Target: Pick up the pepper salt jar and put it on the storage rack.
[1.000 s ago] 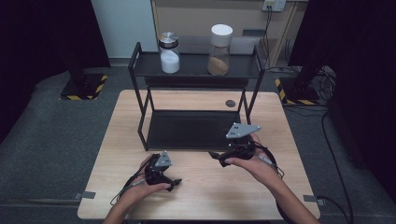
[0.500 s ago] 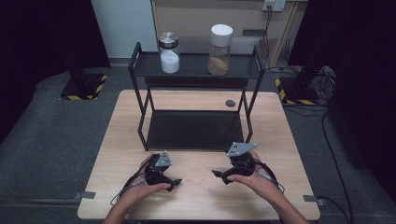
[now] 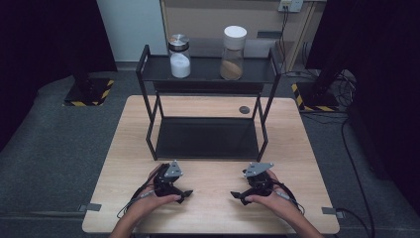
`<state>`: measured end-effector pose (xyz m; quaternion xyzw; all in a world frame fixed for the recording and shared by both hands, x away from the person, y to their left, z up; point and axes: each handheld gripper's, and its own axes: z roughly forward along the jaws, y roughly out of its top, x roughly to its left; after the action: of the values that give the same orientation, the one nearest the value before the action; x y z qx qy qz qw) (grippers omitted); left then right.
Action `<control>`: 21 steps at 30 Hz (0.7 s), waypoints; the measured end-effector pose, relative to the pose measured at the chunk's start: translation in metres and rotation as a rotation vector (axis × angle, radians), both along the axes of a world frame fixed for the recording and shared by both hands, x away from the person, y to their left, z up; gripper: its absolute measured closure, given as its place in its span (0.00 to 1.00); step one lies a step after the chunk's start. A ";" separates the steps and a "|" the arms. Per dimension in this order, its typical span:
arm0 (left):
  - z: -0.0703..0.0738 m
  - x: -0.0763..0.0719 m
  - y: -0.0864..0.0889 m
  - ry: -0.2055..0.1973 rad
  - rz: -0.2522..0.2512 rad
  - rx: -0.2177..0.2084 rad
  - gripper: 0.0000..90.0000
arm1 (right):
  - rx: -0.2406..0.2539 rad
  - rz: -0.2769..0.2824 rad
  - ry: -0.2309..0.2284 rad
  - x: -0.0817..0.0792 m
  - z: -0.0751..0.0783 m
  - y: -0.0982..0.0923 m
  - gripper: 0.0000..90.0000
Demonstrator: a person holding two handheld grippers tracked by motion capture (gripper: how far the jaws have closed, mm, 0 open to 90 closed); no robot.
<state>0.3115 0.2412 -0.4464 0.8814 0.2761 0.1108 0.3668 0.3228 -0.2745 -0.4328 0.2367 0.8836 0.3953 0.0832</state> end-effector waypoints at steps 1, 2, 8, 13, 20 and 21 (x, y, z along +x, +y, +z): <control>0.000 0.000 0.000 0.000 0.000 0.000 0.00 | 0.000 0.000 0.000 0.000 0.000 0.000 0.06; 0.000 0.000 0.000 0.000 0.000 0.000 0.00 | -0.005 0.002 -0.002 0.000 -0.002 -0.002 0.06; 0.000 0.000 0.000 0.000 0.000 0.000 0.00 | 0.004 -0.014 0.012 0.002 -0.010 -0.012 0.06; 0.000 0.000 0.000 0.000 0.000 0.000 0.00 | -0.002 -0.008 0.006 -0.001 -0.016 -0.016 0.05; 0.000 0.000 0.000 0.000 0.000 0.000 0.00 | -0.044 0.002 -0.020 -0.007 -0.015 -0.007 0.01; 0.000 0.000 0.000 0.000 0.000 0.000 0.00 | -0.044 0.002 -0.020 -0.007 -0.015 -0.007 0.01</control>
<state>0.3114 0.2412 -0.4464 0.8814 0.2762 0.1108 0.3669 0.3161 -0.2817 -0.4477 0.2300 0.8914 0.3783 0.0968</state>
